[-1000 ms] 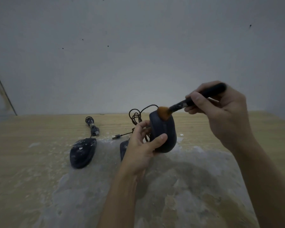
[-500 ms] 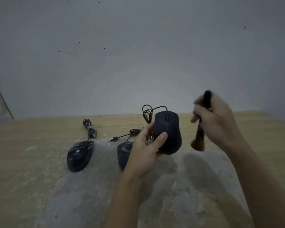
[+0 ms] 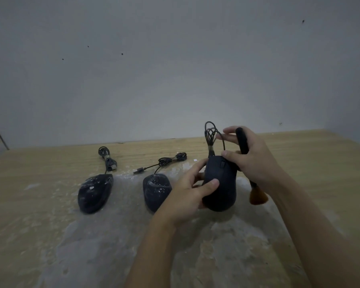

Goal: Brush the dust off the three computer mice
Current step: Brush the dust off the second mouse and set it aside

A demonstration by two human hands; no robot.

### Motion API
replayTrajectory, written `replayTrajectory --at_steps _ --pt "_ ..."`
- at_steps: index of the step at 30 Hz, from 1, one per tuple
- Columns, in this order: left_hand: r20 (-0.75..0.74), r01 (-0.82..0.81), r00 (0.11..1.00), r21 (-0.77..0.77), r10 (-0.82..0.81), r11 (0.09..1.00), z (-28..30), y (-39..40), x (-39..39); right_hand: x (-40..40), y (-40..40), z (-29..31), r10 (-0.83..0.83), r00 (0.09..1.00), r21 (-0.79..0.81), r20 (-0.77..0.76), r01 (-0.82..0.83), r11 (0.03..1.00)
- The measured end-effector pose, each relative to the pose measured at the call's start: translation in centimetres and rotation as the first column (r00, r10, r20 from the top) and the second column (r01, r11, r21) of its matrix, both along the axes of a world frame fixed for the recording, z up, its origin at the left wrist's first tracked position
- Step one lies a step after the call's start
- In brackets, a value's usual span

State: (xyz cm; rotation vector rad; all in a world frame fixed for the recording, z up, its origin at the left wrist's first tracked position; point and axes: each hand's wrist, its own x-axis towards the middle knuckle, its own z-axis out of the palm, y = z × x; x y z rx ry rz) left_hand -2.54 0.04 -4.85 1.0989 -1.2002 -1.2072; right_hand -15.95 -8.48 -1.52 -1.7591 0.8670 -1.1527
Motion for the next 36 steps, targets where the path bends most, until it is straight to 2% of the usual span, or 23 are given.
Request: replayTrajectory --at_steps 4,10,16,19,22,25,27,28,31,34,36 --pt "0.030 -0.025 0.999 0.032 0.024 0.999 -0.6 -0.2 -0.3 0.2 -0.5 -1.2 0.018 0.999 -0.075 -0.043 -0.021 0.997" --pt "0.271 -0.160 0.949 -0.016 0.159 0.987 -1.3 -0.5 -1.4 0.6 -1.0 -2.9 -0.008 0.989 -0.066 -0.151 -0.002 0.998" --pt "0.529 -0.298 0.782 -0.148 0.330 0.943 -2.2 -1.1 -2.2 -0.2 -1.8 -3.4 -0.090 0.920 -0.027 -0.382 0.086 0.996" --pt "0.549 -0.355 0.739 -0.175 0.390 0.918 -2.5 -1.4 -2.4 -0.3 -1.7 -3.4 -0.051 0.903 0.014 -0.427 0.063 0.998" --pt "0.587 -0.418 0.679 -0.183 0.440 0.890 -2.7 -1.6 -2.0 -0.5 -1.9 -3.3 -0.088 0.856 -0.007 -0.509 0.098 0.995" --pt "0.566 -0.295 0.777 -0.057 0.275 0.954 -2.2 -1.3 -1.0 -0.5 -1.9 -3.1 -0.135 0.766 -0.058 -0.629 0.127 0.990" --pt "0.581 -0.163 0.805 0.024 0.119 0.986 -1.7 -0.9 -0.4 -0.5 -1.8 -3.0 -0.133 0.759 -0.058 -0.638 0.125 0.990" --pt "0.609 -0.140 0.788 0.032 0.092 0.990 -1.7 -0.8 -0.2 -0.5 -1.8 -2.9 -0.125 0.767 -0.050 -0.630 0.121 0.991" --pt "0.667 -0.235 0.713 -0.061 0.215 0.970 -1.9 -0.9 -0.4 -0.5 -1.9 -2.8 -0.102 0.807 -0.006 -0.581 0.121 0.993" --pt "0.652 -0.332 0.667 -0.172 0.360 0.927 -2.7 -1.4 -1.8 -0.5 -1.8 -2.8 -0.122 0.829 -0.002 -0.546 0.145 0.989" --pt "0.670 -0.340 0.632 -0.212 0.389 0.916 -3.1 -1.8 -2.4 -0.6 -2.0 -2.8 -0.144 0.830 -0.010 -0.539 0.165 0.986"
